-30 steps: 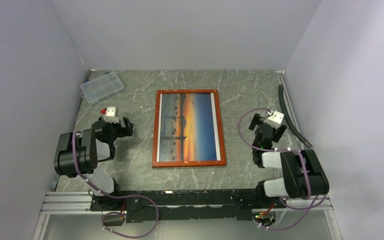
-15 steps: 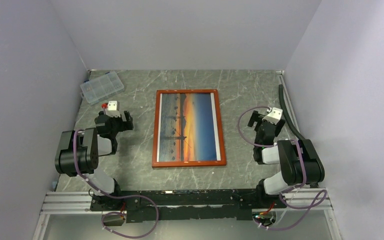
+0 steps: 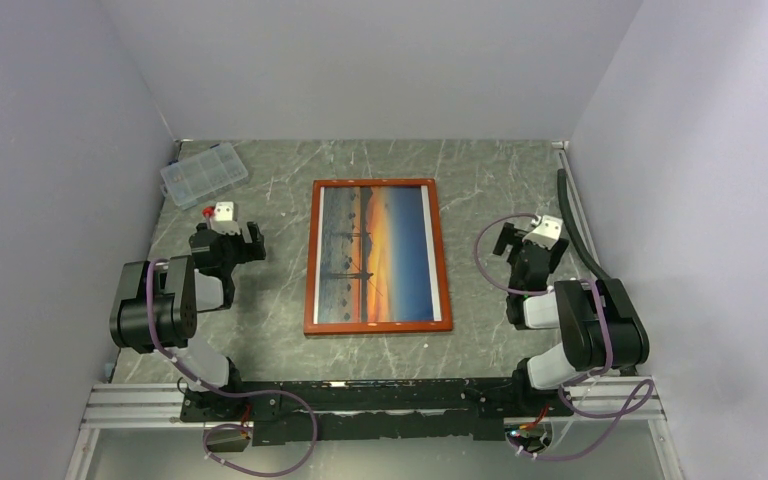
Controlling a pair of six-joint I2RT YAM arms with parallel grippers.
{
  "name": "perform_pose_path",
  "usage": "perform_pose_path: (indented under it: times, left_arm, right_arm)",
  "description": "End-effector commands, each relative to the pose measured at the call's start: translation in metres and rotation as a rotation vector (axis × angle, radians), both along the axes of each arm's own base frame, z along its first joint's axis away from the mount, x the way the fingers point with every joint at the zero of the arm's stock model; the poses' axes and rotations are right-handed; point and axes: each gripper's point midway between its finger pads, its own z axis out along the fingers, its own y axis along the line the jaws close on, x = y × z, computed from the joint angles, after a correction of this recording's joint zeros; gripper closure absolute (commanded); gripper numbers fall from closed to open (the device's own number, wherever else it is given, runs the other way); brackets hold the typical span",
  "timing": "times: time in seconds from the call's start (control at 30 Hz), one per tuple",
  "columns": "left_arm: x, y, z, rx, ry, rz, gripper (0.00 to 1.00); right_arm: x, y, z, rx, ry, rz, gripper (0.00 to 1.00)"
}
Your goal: Put the photo into the frame
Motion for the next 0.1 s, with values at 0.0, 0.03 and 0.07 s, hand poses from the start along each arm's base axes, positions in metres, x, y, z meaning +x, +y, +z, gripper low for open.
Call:
perform_pose_path:
  times: [0.0,0.03,0.07]
  left_arm:
    - [0.0063,0.0023,0.01,0.014,-0.039,0.008,0.05]
    - [0.0062,0.0024,0.0099,0.014,-0.039,0.008,0.05]
    - [0.0061,0.0022,0.01,0.015,-0.039,0.008,0.05]
  right_arm:
    - [0.0089,0.0018,0.0162,0.001,-0.054,0.013,0.0]
    - [0.0077,0.0014,0.0166,0.0,-0.058,0.011,0.0]
    - [0.0069,0.0013,0.0172,-0.001,-0.063,0.011,0.0]
